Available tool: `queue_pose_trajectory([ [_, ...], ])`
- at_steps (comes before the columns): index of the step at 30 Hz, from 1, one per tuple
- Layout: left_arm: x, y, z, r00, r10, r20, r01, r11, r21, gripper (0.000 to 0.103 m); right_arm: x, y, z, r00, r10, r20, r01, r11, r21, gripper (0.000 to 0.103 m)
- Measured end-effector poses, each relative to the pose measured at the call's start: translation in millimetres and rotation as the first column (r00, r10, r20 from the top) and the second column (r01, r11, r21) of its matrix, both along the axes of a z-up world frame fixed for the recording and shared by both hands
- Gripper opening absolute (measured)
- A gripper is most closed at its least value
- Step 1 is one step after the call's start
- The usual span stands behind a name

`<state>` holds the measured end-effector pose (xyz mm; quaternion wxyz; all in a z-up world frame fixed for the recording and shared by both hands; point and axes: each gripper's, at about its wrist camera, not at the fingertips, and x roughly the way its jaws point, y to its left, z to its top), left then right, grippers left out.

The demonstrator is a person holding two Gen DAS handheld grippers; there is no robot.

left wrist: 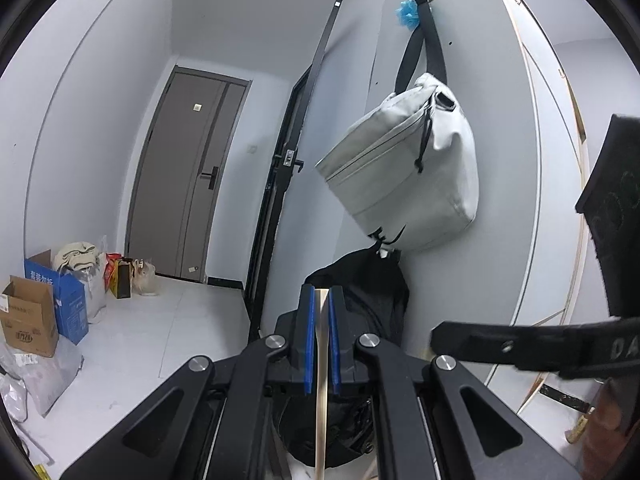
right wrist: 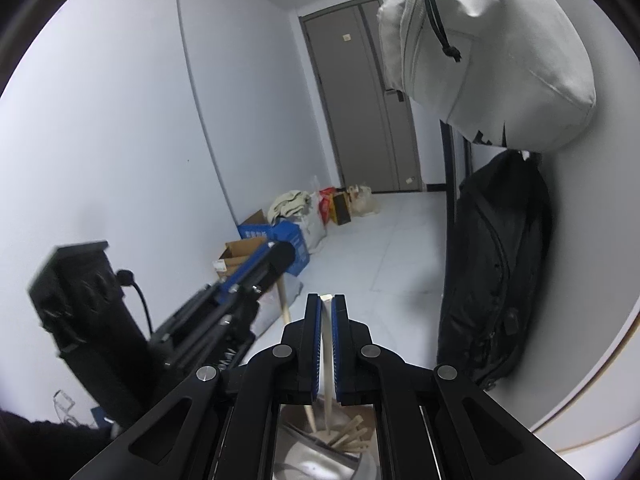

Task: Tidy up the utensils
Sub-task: 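Raise both tools still holding sticks above the holder, then open both tools to drop the sticks into the white holder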

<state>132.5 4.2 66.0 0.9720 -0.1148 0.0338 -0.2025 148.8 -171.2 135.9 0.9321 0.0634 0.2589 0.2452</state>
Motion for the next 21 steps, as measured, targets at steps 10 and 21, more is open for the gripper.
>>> queue_pose_trajectory([
  [10, -0.3, -4.0, -4.3, 0.999, -0.043, -0.024, 0.044, 0.999, 0.014, 0.002, 4.5, -1.3, -18.5, 1.000, -0.001, -0.025, 0.001, 1.000, 0.005, 0.004],
  [21, 15.0, 7.8, -19.8, 0.977, -0.122, -0.176, 0.120, 0.993, -0.018, 0.002, 13.2, -9.7, -50.5, 0.994, -0.013, -0.111, 0.018, 0.999, 0.046, 0.004],
])
